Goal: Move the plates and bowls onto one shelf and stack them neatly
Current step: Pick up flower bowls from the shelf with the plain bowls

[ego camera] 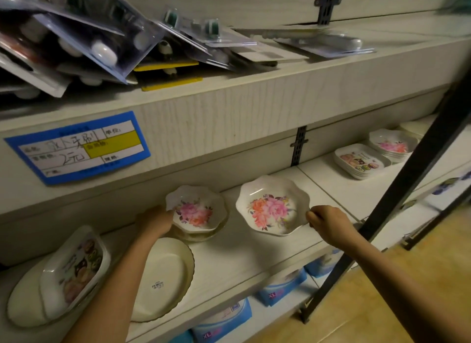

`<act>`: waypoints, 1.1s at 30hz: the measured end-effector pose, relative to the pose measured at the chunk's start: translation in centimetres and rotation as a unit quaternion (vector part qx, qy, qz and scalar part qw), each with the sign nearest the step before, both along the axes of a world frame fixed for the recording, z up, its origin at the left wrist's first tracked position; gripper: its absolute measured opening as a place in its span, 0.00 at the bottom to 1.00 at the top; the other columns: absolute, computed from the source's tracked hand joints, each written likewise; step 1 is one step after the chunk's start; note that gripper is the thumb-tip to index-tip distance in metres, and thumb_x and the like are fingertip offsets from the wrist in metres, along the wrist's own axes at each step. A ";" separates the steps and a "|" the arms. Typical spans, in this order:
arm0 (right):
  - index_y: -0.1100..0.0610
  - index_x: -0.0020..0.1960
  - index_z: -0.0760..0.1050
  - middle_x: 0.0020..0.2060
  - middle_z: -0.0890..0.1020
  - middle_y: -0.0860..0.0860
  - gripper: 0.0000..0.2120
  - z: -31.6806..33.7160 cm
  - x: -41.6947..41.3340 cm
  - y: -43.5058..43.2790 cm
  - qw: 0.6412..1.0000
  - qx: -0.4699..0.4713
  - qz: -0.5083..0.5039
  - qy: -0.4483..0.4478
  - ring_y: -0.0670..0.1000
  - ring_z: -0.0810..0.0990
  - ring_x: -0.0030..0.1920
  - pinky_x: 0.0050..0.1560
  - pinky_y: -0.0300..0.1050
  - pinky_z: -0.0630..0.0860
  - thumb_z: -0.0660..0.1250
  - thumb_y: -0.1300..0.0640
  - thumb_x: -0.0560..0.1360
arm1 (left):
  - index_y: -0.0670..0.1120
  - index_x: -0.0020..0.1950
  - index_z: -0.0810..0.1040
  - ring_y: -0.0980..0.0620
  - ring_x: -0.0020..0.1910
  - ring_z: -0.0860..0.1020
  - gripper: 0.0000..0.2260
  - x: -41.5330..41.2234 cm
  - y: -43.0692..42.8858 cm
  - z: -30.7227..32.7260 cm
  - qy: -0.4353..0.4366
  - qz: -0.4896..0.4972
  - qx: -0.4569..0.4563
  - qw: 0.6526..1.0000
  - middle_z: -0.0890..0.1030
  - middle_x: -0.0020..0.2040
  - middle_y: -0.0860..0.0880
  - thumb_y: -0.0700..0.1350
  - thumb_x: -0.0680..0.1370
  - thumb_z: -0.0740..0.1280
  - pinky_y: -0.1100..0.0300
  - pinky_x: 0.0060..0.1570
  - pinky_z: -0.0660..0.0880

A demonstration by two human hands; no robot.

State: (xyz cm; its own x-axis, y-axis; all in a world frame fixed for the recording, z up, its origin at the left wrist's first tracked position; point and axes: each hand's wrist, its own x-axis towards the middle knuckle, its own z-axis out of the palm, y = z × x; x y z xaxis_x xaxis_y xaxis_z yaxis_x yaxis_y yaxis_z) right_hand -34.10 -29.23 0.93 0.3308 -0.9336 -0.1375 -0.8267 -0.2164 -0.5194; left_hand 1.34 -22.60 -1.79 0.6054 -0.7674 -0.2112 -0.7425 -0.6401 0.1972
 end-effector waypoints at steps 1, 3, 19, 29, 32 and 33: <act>0.56 0.38 0.75 0.31 0.75 0.46 0.14 0.1 -0.4 0.3 1.000 -0.002 -0.007 -0.004 0.54 0.79 0.40 0.47 0.50 0.76 0.57 0.55 0.79 | 0.40 0.47 0.73 0.44 0.49 0.74 0.17 0.1 0.1 0.1 0.007 0.002 -0.011 1.000 0.76 0.49 0.39 0.49 0.81 0.50 0.54 0.53 0.69; 0.60 0.41 0.78 0.32 0.77 0.49 0.14 0.2 -1.5 1.0 1.000 -0.009 -0.025 -0.013 0.54 0.79 0.40 0.47 0.51 0.77 0.57 0.56 0.79 | 0.38 0.44 0.73 0.43 0.46 0.74 0.17 -0.2 0.4 0.7 0.024 0.002 -0.039 0.999 0.75 0.45 0.38 0.48 0.81 0.51 0.54 0.48 0.67; 0.55 0.33 0.72 0.29 0.75 0.51 0.16 2.4 -17.8 6.0 0.995 -0.072 -0.073 -0.019 0.49 0.72 0.29 0.32 0.43 0.66 0.58 0.57 0.79 | 0.37 0.35 0.79 0.46 0.35 0.72 0.19 -15.3 2.6 5.2 0.229 -0.116 -0.164 0.953 0.77 0.32 0.44 0.51 0.64 0.57 0.56 0.42 0.66; 0.66 0.37 0.74 0.33 0.79 0.61 0.15 2.3 -35.8 4.3 0.991 -0.089 -0.096 -0.025 0.61 0.77 0.36 0.40 0.56 0.72 0.59 0.57 0.78 | 0.45 0.28 0.77 0.45 0.38 0.75 0.14 -32.5 3.6 5.8 0.243 -0.136 -0.145 0.949 0.78 0.33 0.44 0.46 0.73 0.62 0.47 0.49 0.73; 0.65 0.36 0.73 0.31 0.79 0.60 0.15 2.0 -40.1 3.5 0.991 -0.079 -0.108 -0.022 0.60 0.76 0.35 0.38 0.54 0.71 0.59 0.58 0.78 | 0.42 0.31 0.78 0.44 0.38 0.76 0.14 -37.0 3.6 5.1 0.238 -0.132 -0.147 0.951 0.79 0.34 0.43 0.44 0.75 0.62 0.53 0.40 0.69; 0.65 0.34 0.72 0.30 0.78 0.60 0.15 2.0 -41.3 3.4 0.991 -0.077 -0.110 -0.020 0.60 0.75 0.34 0.36 0.53 0.69 0.60 0.59 0.77 | 0.42 0.31 0.78 0.45 0.37 0.76 0.14 -38.4 3.6 5.0 0.242 -0.132 -0.144 0.950 0.79 0.34 0.43 0.44 0.75 0.62 0.55 0.38 0.67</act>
State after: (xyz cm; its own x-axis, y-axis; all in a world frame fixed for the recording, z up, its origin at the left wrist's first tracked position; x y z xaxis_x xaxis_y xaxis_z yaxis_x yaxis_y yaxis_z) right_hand -75.39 -25.85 2.98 0.1187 -0.9927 0.0222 -0.8421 -0.1125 -0.5275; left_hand -37.02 -18.99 3.24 0.2694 -0.9472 -0.1739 -0.6466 -0.3117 0.6962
